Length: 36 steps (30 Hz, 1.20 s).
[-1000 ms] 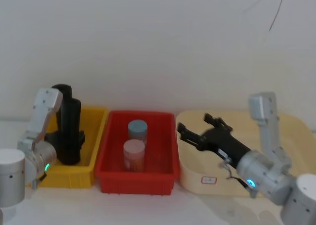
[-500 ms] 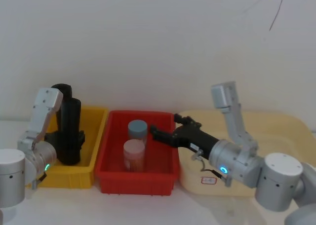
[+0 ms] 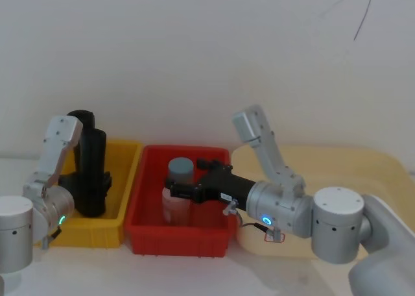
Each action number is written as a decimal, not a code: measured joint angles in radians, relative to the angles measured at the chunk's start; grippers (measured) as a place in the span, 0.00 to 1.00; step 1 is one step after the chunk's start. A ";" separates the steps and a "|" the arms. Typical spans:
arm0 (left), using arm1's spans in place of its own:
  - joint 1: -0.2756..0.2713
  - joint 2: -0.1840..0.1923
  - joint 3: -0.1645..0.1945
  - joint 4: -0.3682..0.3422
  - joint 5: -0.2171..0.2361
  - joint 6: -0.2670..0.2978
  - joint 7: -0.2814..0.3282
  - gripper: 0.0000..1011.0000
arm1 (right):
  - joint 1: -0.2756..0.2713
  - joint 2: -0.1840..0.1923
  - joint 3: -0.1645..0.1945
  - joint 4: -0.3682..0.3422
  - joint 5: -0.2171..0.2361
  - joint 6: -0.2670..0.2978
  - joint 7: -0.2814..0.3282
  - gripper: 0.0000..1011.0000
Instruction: Pick up the garbage bag with the one hand and transfer it to the other hand.
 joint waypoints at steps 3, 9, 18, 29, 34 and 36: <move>0.000 0.000 0.000 0.000 0.000 0.000 0.000 0.42 | 0.015 -0.005 -0.021 0.009 -0.008 0.009 0.005 0.99; 0.000 0.000 0.000 0.000 0.000 0.000 0.000 0.42 | 0.037 -0.015 -0.053 0.031 -0.026 0.020 0.007 0.99; 0.000 0.000 0.000 0.000 0.000 0.000 0.000 0.42 | 0.064 -0.032 -0.087 0.083 -0.060 0.023 0.000 0.99; 0.000 0.000 0.000 0.000 0.000 0.000 0.000 0.42 | 0.085 -0.042 -0.106 0.139 -0.097 0.016 -0.021 0.99; 0.000 0.000 0.000 0.000 0.000 0.000 0.000 0.42 | 0.093 -0.044 -0.107 0.160 -0.109 0.012 -0.028 0.99; 0.000 0.000 0.000 0.000 0.000 0.000 0.000 0.42 | 0.094 -0.044 -0.107 0.165 -0.111 0.011 -0.029 0.99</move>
